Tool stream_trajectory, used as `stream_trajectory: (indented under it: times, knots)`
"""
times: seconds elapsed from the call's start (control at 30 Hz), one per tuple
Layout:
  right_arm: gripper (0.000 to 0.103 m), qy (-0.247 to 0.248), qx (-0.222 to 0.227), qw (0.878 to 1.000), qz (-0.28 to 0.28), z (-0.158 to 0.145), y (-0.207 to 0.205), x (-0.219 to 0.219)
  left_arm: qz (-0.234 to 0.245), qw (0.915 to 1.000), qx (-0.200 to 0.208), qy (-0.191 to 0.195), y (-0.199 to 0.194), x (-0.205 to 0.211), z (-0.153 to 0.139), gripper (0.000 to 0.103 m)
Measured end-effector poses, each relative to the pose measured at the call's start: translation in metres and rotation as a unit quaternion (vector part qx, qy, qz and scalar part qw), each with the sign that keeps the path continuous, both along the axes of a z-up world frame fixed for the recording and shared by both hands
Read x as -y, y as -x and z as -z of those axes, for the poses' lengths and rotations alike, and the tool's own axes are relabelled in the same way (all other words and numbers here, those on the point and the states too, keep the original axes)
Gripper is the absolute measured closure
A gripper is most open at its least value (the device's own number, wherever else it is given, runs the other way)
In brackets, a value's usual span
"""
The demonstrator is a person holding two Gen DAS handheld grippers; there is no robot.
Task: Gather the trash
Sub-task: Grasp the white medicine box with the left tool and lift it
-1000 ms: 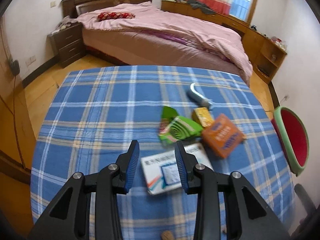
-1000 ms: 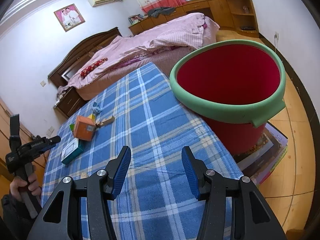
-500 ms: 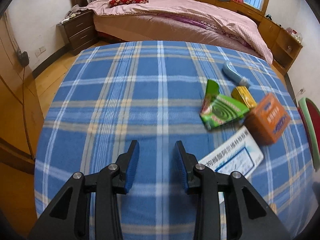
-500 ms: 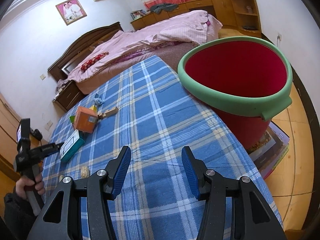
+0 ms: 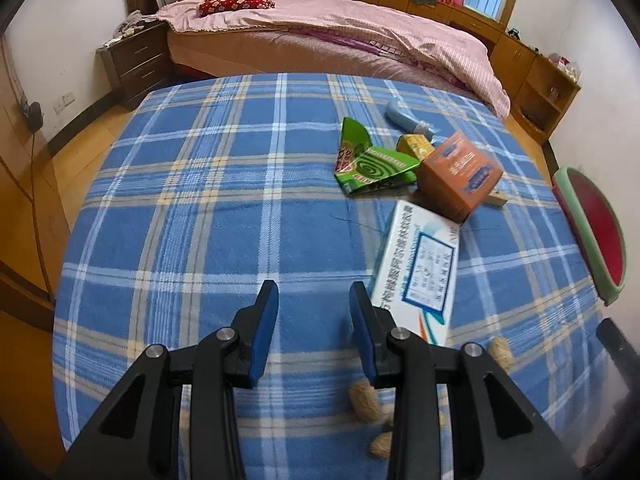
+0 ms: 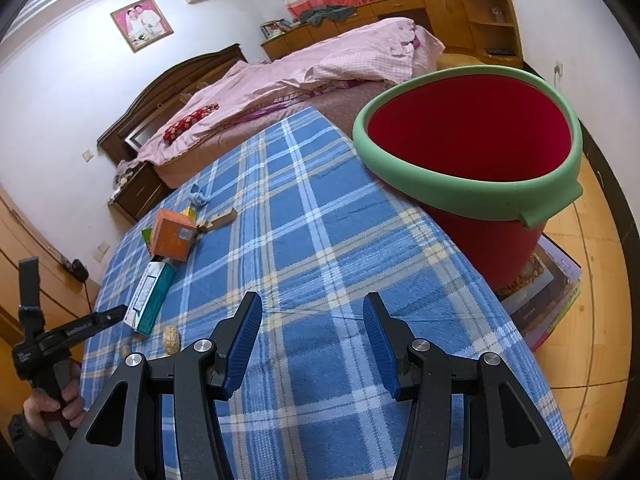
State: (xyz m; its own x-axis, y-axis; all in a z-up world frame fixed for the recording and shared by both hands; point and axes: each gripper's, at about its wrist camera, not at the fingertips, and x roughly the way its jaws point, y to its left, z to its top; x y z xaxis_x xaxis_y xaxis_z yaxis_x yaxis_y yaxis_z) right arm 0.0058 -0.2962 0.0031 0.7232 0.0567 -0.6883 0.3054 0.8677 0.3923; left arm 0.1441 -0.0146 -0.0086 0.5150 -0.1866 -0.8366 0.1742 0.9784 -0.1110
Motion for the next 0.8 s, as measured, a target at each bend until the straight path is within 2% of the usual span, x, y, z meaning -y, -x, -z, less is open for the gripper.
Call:
stream_trajectory:
  times: [0.1,0.3,0.5,0.67,0.73,0.8]
  knots:
    - [0.049,-0.003,-0.001,1.0,0.0,0.002,0.0,0.001,0.013,0.9998,0.004,0.014,0.001,0.007,-0.005,0.05]
    - [0.049,-0.007,-0.006,1.0,0.002,0.007,-0.001,0.004,0.053,0.9979,-0.003,0.036,0.003,0.032,-0.006,0.046]
    - [0.049,-0.009,-0.008,1.0,0.006,0.008,0.0,0.008,0.076,0.9969,-0.017,0.014,-0.004,0.058,0.007,0.046]
    - [0.049,-0.008,-0.01,1.0,0.008,0.009,0.0,0.009,0.066,0.9975,-0.013,0.021,-0.012,0.057,0.011,0.046]
    - [0.049,-0.005,-0.012,1.0,0.004,0.007,-0.003,0.008,0.064,0.9976,-0.011,0.025,-0.013,0.055,0.011,0.051]
    - [0.049,0.001,-0.012,1.0,-0.002,0.004,-0.007,0.005,0.063,0.9976,-0.007,0.028,-0.014,0.05,0.01,0.051]
